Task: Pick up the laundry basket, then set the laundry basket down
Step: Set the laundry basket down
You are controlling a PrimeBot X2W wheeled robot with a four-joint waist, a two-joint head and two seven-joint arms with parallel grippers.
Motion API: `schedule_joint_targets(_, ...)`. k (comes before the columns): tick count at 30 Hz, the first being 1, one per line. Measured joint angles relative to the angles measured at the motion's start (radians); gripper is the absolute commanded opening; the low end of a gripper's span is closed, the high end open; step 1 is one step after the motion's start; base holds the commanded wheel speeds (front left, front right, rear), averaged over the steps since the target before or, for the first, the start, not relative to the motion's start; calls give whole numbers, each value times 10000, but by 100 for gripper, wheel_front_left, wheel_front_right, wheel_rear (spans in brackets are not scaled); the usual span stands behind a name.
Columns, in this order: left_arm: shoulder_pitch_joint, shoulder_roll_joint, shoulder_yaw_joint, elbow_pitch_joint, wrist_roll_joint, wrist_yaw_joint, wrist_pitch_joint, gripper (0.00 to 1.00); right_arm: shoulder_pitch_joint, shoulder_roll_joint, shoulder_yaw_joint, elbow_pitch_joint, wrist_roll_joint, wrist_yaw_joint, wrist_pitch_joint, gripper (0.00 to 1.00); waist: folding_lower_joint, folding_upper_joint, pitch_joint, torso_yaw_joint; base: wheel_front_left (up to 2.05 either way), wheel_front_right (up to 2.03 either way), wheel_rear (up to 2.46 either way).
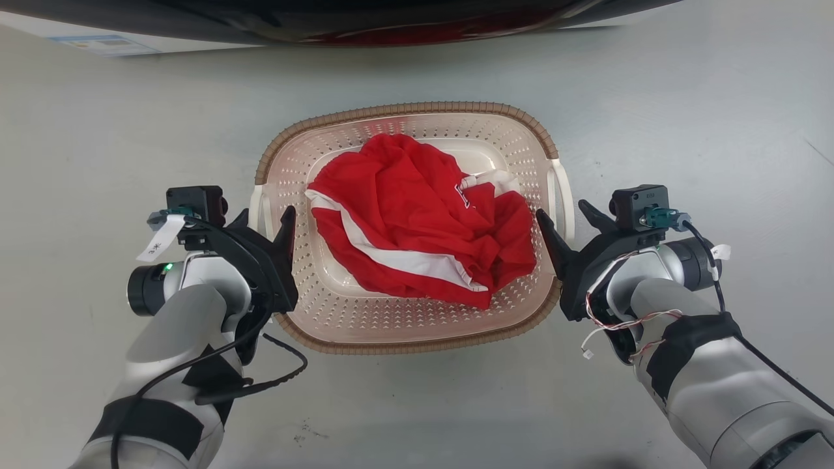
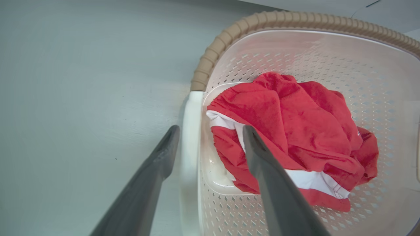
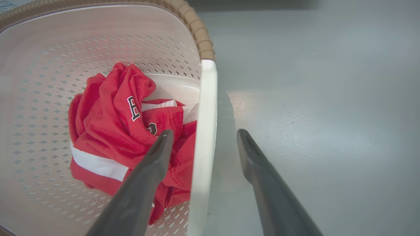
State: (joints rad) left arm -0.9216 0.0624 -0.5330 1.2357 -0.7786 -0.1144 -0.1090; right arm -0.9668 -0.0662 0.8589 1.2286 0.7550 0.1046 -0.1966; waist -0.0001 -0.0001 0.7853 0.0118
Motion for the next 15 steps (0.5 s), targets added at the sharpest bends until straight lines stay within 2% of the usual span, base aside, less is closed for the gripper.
schedule_joint_targets(15, 73, -6, -123, 107, 59, -86, -426, 100, 175, -8, -61, 50, 13, 23, -355, 100, 0, 0, -771, 25, 0, 0, 0)
